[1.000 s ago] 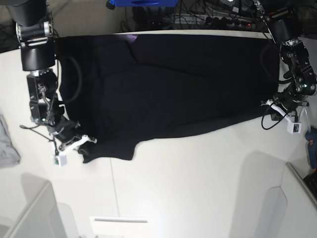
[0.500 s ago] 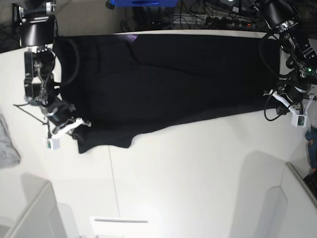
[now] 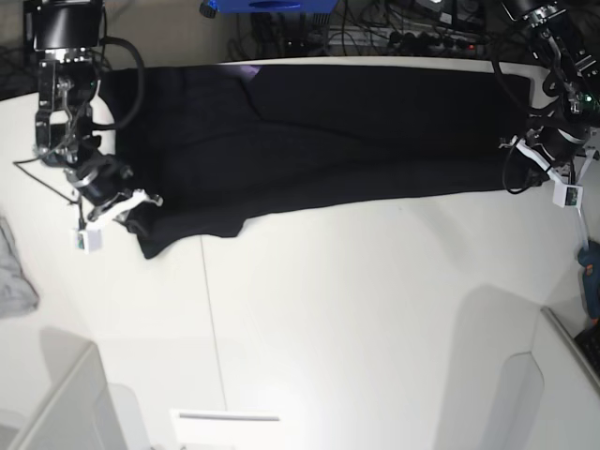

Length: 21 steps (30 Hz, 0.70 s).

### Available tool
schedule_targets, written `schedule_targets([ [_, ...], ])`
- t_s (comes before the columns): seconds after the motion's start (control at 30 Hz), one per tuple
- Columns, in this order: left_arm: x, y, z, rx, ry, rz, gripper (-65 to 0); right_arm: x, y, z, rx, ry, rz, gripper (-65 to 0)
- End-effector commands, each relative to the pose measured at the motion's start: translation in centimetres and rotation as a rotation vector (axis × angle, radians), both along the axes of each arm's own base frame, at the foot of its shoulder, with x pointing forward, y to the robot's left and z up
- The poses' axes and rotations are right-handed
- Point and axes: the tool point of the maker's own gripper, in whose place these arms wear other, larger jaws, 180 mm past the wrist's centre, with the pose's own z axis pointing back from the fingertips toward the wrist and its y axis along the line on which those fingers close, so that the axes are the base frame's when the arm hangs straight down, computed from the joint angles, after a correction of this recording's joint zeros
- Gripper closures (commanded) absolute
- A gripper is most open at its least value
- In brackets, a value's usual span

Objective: Fold the T-shirt properly
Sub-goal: 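Lift the hem and fold it over toward the collar edge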

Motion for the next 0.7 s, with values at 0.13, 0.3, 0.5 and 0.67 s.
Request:
schedule_targets([
  [0.13,-0.5,-0.1,0.7,-0.016,-0.023,-0.012,0.0,-1.3,-0.5,1.2,-0.007,-0.035,-0.005,0.0],
  [0.3,-1.0,0.0,0.5,-0.010,-0.009,-0.013,0.0,-3.0,-1.8,1.6,0.007,-0.024,-0.072,0.0],
  [0.5,-1.4,1.9,3.0,0.050,-0.064,0.031,0.0,-4.2,-2.0,2.6,-0.014,-0.014,-0.061,0.0],
  [0.67,-1.7,2.0,3.0,0.055,-0.058,0.033,0.0,-5.8,-1.4,3.1,0.001,-0.010,-0.075,0.0],
])
